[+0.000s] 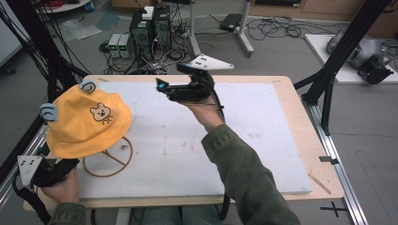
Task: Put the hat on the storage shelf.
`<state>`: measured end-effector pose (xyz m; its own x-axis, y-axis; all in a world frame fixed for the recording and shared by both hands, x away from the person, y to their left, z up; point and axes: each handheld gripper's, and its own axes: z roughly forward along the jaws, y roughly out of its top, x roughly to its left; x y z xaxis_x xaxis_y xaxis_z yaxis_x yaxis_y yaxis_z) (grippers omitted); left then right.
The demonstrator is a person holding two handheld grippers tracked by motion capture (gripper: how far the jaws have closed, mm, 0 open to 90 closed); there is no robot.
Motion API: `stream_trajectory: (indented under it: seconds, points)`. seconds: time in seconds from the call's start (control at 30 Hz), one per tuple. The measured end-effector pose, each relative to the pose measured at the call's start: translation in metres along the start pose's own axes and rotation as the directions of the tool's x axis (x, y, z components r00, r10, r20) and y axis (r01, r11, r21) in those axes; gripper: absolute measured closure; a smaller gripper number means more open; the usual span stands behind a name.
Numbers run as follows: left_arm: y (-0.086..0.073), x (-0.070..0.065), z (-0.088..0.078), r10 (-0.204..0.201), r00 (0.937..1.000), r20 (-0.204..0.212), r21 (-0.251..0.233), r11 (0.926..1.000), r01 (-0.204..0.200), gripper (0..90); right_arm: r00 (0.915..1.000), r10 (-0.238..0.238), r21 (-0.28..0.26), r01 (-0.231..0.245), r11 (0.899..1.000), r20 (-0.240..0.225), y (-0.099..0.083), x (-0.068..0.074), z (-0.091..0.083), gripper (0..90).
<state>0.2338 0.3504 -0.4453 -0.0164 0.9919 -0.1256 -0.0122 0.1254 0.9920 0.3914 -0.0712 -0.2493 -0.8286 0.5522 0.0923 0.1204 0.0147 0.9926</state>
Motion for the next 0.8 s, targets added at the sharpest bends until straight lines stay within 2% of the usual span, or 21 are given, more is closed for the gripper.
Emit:
stream_trajectory:
  seconds: [0.13, 0.2, 0.27, 0.3, 0.33, 0.37, 0.43, 0.47, 0.5, 0.6, 0.73, 0.77, 0.8]
  points:
    - [-0.001, 0.000, 0.000, -0.009, 1.0000, 0.003, 0.005, 0.9999, 0.009, 14.4, 0.9942, 0.030, -0.038, -0.027, 0.999, 0.104, 0.000, -0.018, -0.034, 11.4]
    - [-0.001, -0.001, 0.000, -0.004, 1.0000, 0.002, 0.008, 1.0000, 0.004, 14.4, 0.9875, 0.024, -0.046, -0.017, 0.999, 0.156, -0.002, -0.024, -0.051, 11.4]
    - [-0.001, -0.001, 0.000, -0.003, 1.0000, 0.003, 0.009, 1.0000, 0.003, 14.4, 0.9766, 0.013, -0.051, -0.002, 0.999, 0.215, -0.005, -0.029, -0.067, 11.4]
    - [-0.001, -0.001, -0.001, -0.004, 1.0000, 0.002, 0.008, 1.0000, 0.004, 14.4, 0.9766, 0.013, -0.051, -0.002, 0.999, 0.215, -0.005, -0.029, -0.067, 11.4]
    - [-0.001, -0.001, -0.001, -0.005, 1.0000, 0.004, 0.006, 1.0000, 0.005, 14.4, 0.9553, 0.009, -0.046, 0.005, 0.999, 0.296, -0.010, -0.033, -0.083, 11.4]
    - [-0.001, -0.001, -0.002, 0.000, 1.0000, 0.000, 0.007, 1.0000, 0.000, 14.4, 0.9446, 0.006, -0.042, 0.008, 0.999, 0.328, -0.011, -0.034, -0.088, 11.4]
    - [-0.001, -0.002, -0.003, 0.003, 1.0000, 0.002, 0.005, 1.0000, -0.003, 14.4, 0.9167, -0.002, -0.042, 0.021, 0.999, 0.399, -0.017, -0.037, -0.102, 11.4]
    - [-0.001, -0.003, -0.003, 0.002, 1.0000, 0.004, 0.004, 1.0000, -0.002, 14.4, 0.9025, -0.007, -0.043, 0.028, 0.999, 0.431, -0.021, -0.038, -0.108, 11.4]
    - [-0.001, -0.003, -0.003, 0.002, 1.0000, 0.004, 0.004, 1.0000, -0.002, 14.4, 0.8845, -0.022, -0.039, 0.045, 0.998, 0.466, -0.025, -0.038, -0.114, 11.5]
    - [-0.002, -0.006, -0.003, 0.009, 0.9998, 0.015, 0.007, 0.9999, -0.009, 14.4, 0.8411, -0.031, -0.035, 0.059, 0.998, 0.540, -0.036, -0.039, -0.130, 11.4]
    - [-0.002, -0.009, -0.003, 0.014, 0.9997, 0.020, 0.004, 0.9999, -0.014, 14.4, 0.7942, -0.041, -0.051, 0.090, 0.995, 0.606, -0.051, -0.035, -0.148, 11.5]
    - [-0.002, -0.009, -0.003, 0.016, 0.9996, 0.023, 0.004, 0.9999, -0.016, 14.4, 0.7942, -0.041, -0.051, 0.090, 0.995, 0.606, -0.051, -0.035, -0.148, 11.5]
    - [-0.002, -0.009, -0.003, 0.016, 0.9996, 0.022, 0.009, 0.9998, -0.017, 14.4, 0.7745, -0.041, -0.060, 0.102, 0.993, 0.631, -0.060, -0.034, -0.157, 11.5]
